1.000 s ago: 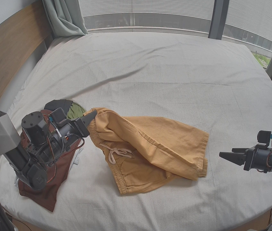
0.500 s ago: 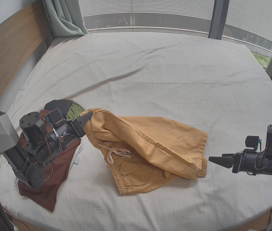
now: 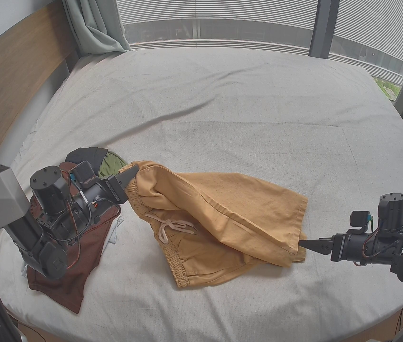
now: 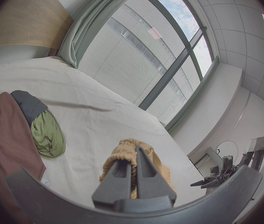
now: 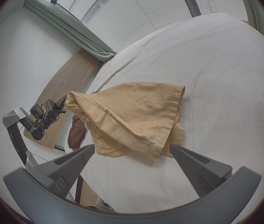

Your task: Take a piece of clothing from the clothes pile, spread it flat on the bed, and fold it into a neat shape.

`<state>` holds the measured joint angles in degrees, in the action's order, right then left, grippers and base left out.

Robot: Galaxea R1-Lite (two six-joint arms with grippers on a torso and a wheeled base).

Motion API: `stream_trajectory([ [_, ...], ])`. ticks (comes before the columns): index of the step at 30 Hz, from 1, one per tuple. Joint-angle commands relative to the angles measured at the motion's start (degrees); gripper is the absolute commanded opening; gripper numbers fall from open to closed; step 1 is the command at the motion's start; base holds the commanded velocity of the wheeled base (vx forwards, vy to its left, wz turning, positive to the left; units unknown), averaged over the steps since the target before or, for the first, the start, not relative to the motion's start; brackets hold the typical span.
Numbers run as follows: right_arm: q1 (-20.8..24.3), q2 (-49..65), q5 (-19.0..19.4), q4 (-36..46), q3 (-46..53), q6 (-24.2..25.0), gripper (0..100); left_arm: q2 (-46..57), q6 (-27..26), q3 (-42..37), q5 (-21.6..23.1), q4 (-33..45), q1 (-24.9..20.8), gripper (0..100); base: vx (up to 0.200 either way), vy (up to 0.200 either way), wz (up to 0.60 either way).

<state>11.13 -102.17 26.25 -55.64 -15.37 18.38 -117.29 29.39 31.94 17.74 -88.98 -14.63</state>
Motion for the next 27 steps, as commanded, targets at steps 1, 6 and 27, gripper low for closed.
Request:
stream_trajectory([
  [1, 0.12, -4.44, 0.03, -1.58, 0.08, -0.01, 100, -0.14, 0.05, -0.04, 0.02, -0.05, -0.14, 0, 0.0, 0.0, 0.0],
  [6, 0.12, -7.52, 0.03, -4.22, 0.08, 0.51, 100, -0.14, -0.04, -0.04, -0.07, -0.05, -0.14, 0, 0.0, 0.0, 0.0],
  [27, 1.35, -22.9, -0.23, -20.74, 0.43, 3.77, 100, -0.05, -0.04, -0.04, -0.07, -0.05, -0.22, 0, 0.0, 0.0, 0.0],
])
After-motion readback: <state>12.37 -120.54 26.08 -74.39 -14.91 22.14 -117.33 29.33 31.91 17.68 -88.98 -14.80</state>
